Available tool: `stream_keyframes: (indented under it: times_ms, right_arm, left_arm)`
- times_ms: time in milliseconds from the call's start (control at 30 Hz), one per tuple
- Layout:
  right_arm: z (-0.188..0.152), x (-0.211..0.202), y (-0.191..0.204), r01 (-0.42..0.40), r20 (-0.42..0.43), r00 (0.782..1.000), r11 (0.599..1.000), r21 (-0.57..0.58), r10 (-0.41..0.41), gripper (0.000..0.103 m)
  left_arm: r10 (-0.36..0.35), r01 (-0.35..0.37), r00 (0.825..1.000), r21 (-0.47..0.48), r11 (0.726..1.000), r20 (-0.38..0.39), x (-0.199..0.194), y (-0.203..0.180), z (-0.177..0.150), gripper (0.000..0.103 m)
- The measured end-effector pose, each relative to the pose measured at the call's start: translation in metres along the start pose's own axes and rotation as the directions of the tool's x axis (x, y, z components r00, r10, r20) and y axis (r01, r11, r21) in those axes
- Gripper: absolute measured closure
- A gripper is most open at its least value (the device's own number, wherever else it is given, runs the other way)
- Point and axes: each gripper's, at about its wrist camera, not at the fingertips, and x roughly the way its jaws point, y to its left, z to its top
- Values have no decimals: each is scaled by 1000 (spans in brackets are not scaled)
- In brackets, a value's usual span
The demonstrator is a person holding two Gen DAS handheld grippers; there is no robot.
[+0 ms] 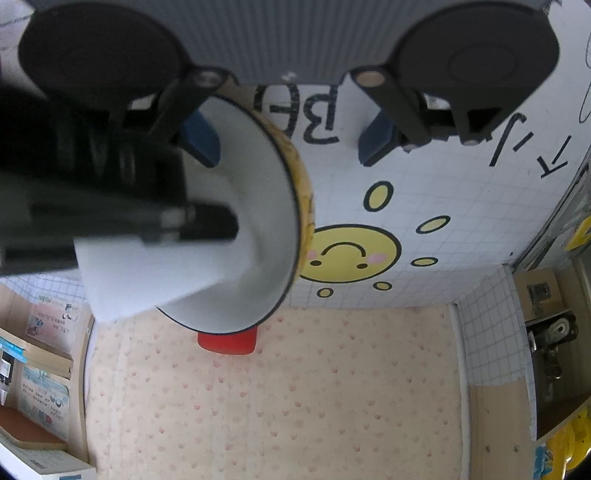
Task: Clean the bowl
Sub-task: 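Lower the bowl toward the floor with the left tool while the right sponge withdraws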
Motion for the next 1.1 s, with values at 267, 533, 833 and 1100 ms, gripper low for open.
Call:
stream_keyframes:
  times_ms: [267, 533, 833, 1100]
  right_arm:
    - [-4, -6, -22, 48, 7, 999, 997, 58, -49, 85]
    - [2, 4, -26, 42, 18, 999, 997, 57, -43, 85]
    - [12, 12, -35, 35, 13, 999, 997, 70, -36, 85]
    - [26, 25, -44, 6, -9, 1000, 996, 84, -5, 85]
  left_arm:
    - [-21, 21, 999, 14, 1000, -29, 6, -33, 6, 21]
    - [-43, 45, 997, 29, 999, -57, 17, -40, 14, 20]
    - [-66, 72, 991, 48, 996, -114, 18, -62, 42, 20]
    - [-55, 62, 992, 50, 997, -117, 23, -64, 58, 17]
